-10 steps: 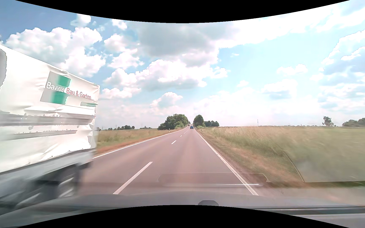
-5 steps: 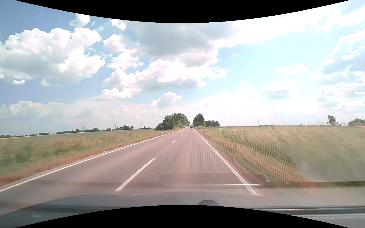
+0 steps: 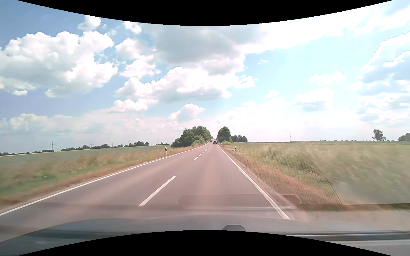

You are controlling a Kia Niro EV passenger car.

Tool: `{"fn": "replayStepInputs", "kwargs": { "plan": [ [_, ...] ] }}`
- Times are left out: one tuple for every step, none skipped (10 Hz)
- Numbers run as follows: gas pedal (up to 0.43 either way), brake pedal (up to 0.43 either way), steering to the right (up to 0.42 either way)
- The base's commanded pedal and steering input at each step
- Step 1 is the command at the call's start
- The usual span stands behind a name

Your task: Follow the waypoints while adhering to traffic rules and regulations

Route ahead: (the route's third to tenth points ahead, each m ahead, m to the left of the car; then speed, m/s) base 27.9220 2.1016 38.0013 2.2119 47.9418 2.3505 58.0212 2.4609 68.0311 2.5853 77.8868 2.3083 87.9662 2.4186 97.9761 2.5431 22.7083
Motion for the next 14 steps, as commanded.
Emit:
{"fn": "replayStepInputs", "kwargs": {
  "plan": [
    [0.240,0.000,-0.001],
    [0.240,0.000,-0.001],
    [0.240,0.000,-0.001],
    [0.240,0.000,-0.001],
    [0.268,0.000,-0.001],
    [0.280,0.000,-0.001],
    [0.280,0.000,-0.001],
    [0.280,0.000,-0.001],
    [0.280,0.000,-0.001],
    [0.280,0.000,-0.001],
    [0.280,0.000,-0.001],
    [0.268,0.000,-0.001],
    [0.268,0.000,-0.002],
    [0.268,0.000,-0.003]
  ]
}}
